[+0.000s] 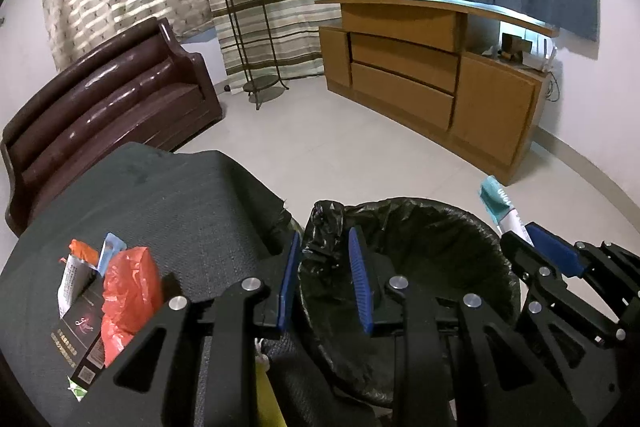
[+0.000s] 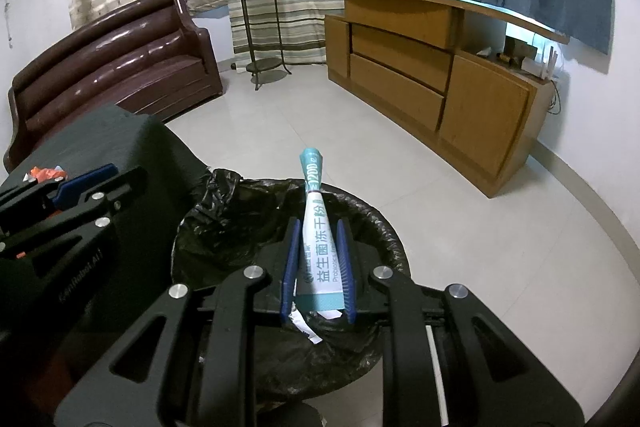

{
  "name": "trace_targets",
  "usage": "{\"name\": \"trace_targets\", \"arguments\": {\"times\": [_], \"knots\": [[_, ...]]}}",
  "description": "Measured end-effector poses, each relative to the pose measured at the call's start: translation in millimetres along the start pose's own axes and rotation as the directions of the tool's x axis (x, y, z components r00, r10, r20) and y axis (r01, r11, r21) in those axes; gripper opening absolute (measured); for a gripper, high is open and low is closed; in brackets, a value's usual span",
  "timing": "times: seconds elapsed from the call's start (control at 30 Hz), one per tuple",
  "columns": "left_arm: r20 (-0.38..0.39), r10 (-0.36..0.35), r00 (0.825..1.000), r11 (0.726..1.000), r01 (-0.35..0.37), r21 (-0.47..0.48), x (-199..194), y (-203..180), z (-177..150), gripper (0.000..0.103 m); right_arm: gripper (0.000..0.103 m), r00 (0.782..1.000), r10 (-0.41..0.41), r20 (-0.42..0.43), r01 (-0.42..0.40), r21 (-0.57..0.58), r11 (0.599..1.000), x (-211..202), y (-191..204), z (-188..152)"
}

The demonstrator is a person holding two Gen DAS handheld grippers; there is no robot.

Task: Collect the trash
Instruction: 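Open the right tool to drop the blue-white toothpaste tube into the bin, then grasp the green spray bottle with the left tool while the right tool moves over the pile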

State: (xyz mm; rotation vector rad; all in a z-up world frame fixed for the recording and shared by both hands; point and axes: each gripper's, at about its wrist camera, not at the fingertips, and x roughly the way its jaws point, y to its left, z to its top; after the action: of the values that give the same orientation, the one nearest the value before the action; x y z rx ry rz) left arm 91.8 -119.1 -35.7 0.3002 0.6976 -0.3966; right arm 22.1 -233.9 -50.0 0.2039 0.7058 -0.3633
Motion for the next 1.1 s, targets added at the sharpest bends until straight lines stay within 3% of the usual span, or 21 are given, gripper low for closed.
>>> {"name": "trace_targets", "arguments": {"times": [0.03, 0.17, 0.4, 0.8, 1.1], "knots": [[-0.003, -0.001, 1.0, 1.0, 0.001, 0.0, 0.6, 0.2, 0.0, 0.027, 0.019, 1.0, 0.0, -0.001, 0.0, 0.001, 1.0, 0.0, 0.0, 0.0], [-0.006, 0.0, 1.0, 1.0, 0.0, 0.0, 1.6, 0.7, 1.7, 0.047, 0.023, 1.0, 0.001, -0.011, -0.001, 0.007, 1.0, 2.8, -1.8, -0.2], [0.011, 0.01, 1.0, 1.0, -0.01, -0.013, 0.9, 2.1, 0.8, 0.062, 0.037, 1.0, -0.013, 0.0, 0.013, 0.028, 1.0, -3.8, -6.5, 0.8], [0.013, -0.004, 1.0, 0.999, 0.005, -0.033, -28.0, 12.9, -7.5, 0.066, 0.049, 0.999, -0.029, 0.023, 0.028, 0.031, 0.999, -31.8, -0.7, -2.7], [0.015, 0.026, 1.0, 0.998, -0.025, -0.061, -66.7, 44.3, -25.1, 0.068, 0.049, 1.0, 0.006, 0.027, -0.006, -0.02, 1.0, -54.3, 25.1, -10.8]]}}
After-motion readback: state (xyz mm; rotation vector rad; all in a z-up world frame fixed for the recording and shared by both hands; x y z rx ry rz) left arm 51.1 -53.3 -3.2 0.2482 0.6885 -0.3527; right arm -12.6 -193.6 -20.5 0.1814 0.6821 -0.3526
